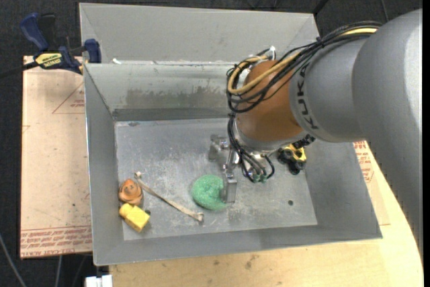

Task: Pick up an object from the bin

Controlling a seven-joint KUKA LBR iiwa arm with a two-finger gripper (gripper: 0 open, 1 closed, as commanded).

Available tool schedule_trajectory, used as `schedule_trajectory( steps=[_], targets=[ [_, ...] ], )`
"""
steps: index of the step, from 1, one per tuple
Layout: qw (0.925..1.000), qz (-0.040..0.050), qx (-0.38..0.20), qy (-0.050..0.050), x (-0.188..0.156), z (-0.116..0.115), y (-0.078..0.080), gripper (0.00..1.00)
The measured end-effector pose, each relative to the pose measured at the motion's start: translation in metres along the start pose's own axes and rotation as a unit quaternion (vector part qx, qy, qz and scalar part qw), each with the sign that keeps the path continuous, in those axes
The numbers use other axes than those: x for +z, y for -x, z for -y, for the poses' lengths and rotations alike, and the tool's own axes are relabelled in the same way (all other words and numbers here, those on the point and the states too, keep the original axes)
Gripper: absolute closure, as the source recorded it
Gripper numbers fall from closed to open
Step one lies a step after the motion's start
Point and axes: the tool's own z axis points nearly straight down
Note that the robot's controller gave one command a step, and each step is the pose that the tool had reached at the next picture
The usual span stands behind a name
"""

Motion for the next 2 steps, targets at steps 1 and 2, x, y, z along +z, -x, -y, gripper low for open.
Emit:
schedule_trajectory(
  steps=[1,2],
  targets=[
    [0.9978,-0.0058,-0.066,0.001,0.0012,-0.0164,-0.0632,1.00],
    [0.9978,-0.0057,-0.066,0.001,0.0012,-0.0164,-0.0631,1.00]
  ],
)
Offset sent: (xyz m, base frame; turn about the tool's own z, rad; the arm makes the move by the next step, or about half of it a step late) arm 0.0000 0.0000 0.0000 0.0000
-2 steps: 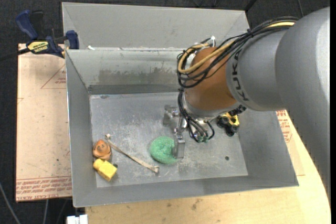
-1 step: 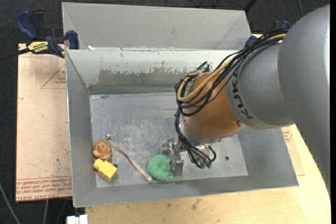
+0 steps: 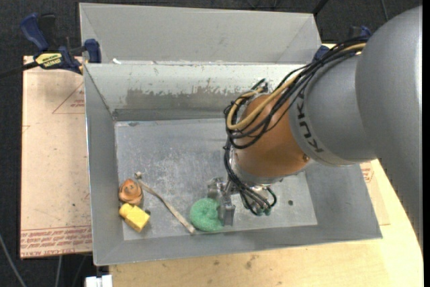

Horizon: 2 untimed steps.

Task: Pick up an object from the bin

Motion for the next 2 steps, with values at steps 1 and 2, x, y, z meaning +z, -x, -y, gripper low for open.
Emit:
schedule_trajectory(
  steps=[1,2],
  targets=[
    [1.0000,-0.0027,-0.002,0.000,-0.037,0.012,-0.011,1.00],
    [1.0000,-0.0020,-0.001,0.000,-0.051,0.017,-0.012,1.00]
  ],
)
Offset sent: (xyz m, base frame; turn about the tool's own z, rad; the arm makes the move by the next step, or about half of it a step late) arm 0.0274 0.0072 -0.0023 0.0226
